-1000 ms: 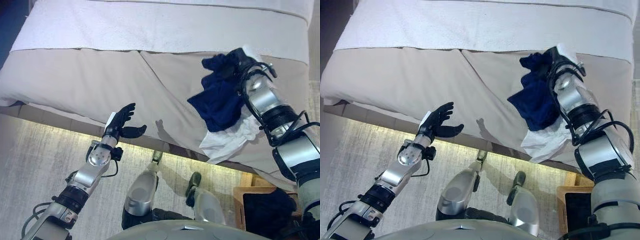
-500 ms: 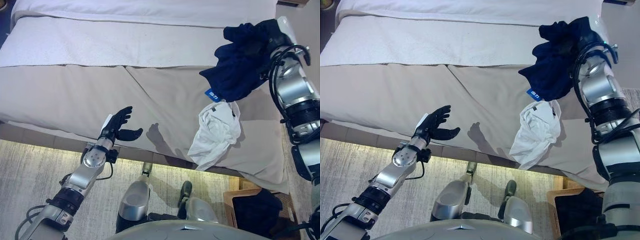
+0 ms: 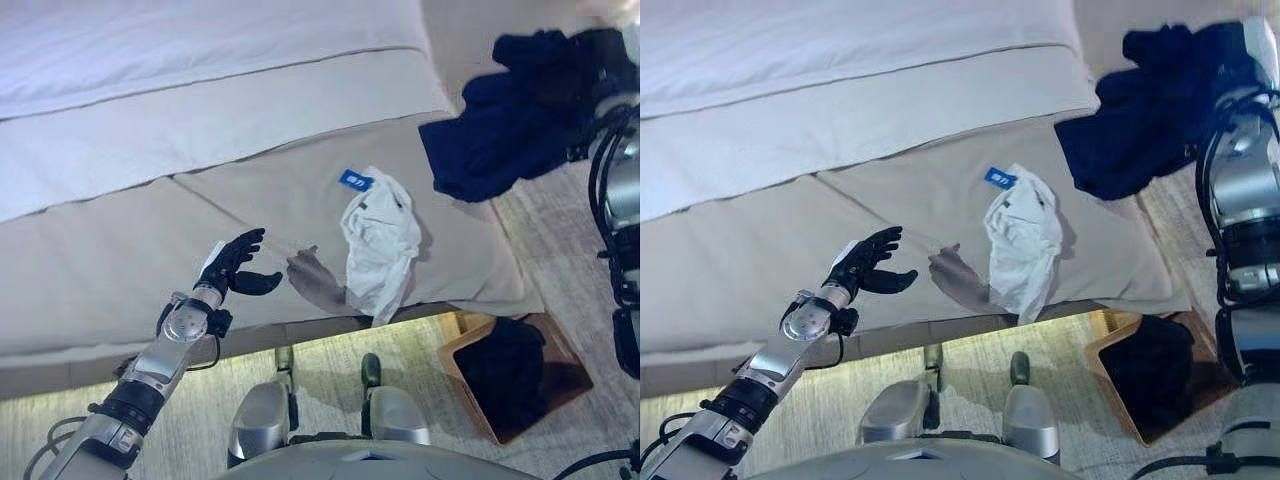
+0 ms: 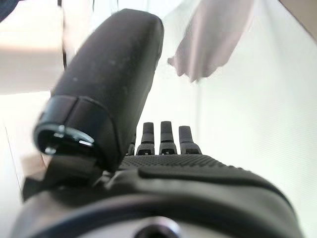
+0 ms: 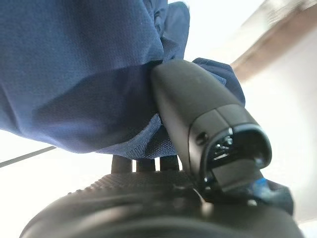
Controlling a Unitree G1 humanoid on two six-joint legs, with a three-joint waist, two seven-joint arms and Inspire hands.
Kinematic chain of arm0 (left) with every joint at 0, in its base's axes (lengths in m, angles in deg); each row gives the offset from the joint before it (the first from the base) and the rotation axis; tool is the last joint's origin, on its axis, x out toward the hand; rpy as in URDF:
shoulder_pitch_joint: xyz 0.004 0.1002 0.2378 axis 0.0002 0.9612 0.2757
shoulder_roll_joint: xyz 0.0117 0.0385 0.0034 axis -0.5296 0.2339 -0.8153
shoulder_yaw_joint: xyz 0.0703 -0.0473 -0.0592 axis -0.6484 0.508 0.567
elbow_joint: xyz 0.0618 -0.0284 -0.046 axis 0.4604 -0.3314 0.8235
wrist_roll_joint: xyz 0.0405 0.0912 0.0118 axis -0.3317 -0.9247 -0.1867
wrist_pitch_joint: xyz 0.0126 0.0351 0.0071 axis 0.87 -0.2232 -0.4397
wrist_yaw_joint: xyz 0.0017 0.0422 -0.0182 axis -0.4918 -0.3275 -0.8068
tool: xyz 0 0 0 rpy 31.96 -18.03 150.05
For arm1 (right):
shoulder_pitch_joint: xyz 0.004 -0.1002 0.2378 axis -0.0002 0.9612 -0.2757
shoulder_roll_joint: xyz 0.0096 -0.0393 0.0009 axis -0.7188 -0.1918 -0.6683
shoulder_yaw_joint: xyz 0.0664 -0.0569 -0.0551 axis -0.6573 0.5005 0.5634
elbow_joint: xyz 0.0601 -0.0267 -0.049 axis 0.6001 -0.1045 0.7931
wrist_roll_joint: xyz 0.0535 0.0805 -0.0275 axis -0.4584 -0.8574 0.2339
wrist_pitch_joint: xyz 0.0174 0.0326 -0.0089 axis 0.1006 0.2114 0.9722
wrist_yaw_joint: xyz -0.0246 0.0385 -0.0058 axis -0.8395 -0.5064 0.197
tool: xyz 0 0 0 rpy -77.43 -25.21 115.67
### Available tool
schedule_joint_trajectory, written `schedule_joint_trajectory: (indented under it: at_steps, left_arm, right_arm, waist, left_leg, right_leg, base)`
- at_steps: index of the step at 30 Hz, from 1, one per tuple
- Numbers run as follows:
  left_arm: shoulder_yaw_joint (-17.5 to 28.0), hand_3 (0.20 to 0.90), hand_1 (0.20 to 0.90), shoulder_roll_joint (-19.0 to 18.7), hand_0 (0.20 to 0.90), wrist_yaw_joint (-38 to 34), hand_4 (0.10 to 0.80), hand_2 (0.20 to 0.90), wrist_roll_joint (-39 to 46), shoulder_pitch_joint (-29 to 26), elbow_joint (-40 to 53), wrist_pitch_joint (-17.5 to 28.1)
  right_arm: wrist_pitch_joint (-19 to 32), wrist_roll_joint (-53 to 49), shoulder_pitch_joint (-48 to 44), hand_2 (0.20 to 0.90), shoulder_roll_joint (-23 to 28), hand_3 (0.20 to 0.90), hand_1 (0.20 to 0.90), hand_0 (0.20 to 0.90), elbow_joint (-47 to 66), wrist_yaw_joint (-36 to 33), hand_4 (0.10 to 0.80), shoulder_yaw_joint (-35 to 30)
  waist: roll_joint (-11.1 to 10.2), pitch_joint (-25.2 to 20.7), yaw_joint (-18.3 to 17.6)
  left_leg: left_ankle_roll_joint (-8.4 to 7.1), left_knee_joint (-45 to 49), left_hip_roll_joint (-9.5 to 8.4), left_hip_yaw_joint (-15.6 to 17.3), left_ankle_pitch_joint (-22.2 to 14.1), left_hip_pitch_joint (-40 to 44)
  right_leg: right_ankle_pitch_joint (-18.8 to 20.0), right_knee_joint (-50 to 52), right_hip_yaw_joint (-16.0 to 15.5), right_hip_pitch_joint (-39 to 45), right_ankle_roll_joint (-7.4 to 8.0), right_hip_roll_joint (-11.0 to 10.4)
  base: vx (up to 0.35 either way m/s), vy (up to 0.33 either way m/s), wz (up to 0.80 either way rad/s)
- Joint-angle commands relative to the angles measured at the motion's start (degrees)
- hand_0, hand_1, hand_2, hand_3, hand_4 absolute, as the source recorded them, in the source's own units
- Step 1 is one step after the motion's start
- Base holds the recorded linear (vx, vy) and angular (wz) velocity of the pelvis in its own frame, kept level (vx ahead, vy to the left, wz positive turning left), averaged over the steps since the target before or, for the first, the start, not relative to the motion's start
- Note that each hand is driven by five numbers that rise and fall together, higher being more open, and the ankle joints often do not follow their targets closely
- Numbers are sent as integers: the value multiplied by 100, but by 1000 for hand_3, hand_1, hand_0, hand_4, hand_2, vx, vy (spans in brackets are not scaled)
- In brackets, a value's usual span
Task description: Pick up the clothes from the bed and place them into the basket
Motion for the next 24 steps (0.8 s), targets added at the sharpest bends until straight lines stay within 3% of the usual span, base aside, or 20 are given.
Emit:
schedule_joint_trajectory:
  at_steps: [1,7,12,14,19,24]
  left_arm:
    - [-190,900,900,232,900,48,800,900,-265,21,-286,529]
    - [-187,900,900,274,900,124,800,900,-336,-80,-369,468]
    - [-247,900,900,308,900,109,800,900,-344,-154,-343,410]
    - [-243,900,900,353,900,122,800,900,-385,-149,-313,388]
    - [-244,900,900,398,900,-84,800,900,-353,-80,-166,227]
    - [-351,900,900,456,900,-9,800,900,-295,-206,-200,159]
  right_arm:
    - [316,137,566,300,625,200,300,300,245,-119,100,-164]
    - [384,113,1863,300,560,200,300,300,419,23,100,-1036]
    - [517,172,2482,300,374,200,300,300,410,82,100,-1352]
    - [590,226,2633,300,272,200,300,300,322,107,100,-1390]
    - [838,189,2129,300,139,200,300,300,-385,198,100,-898]
    - [743,25,1536,300,151,200,300,300,-1034,80,100,-430]
  waist:
    - [73,-1221,-401]
    - [121,-1189,-899]
    - [180,-1188,-1157]
    - [186,-1187,-1205]
    - [227,-1113,-1027]
    - [401,-1071,-986]
  left_leg:
    - [-46,306,151,28,-1045,384]
    - [-51,457,243,408,-1160,432]
    - [-69,569,291,675,-1270,445]
    - [-96,612,325,821,-1321,465]
    - [-180,536,419,1332,-1356,608]
    - [-220,527,426,1415,-1310,522]
  right_leg:
    - [83,379,93,-396,-83,271]
    - [139,456,479,-585,-69,398]
    - [214,433,667,-730,-46,458]
    - [300,341,639,-783,-34,432]
    - [531,2,-14,-857,20,259]
    - [530,-97,-19,-904,-50,297]
  base:
    - [9,16,-41]
    - [-1,-10,-41]
    - [-7,-46,-40]
    - [0,-101,-34]
    - [-11,-103,-60]
    - [2,-64,-52]
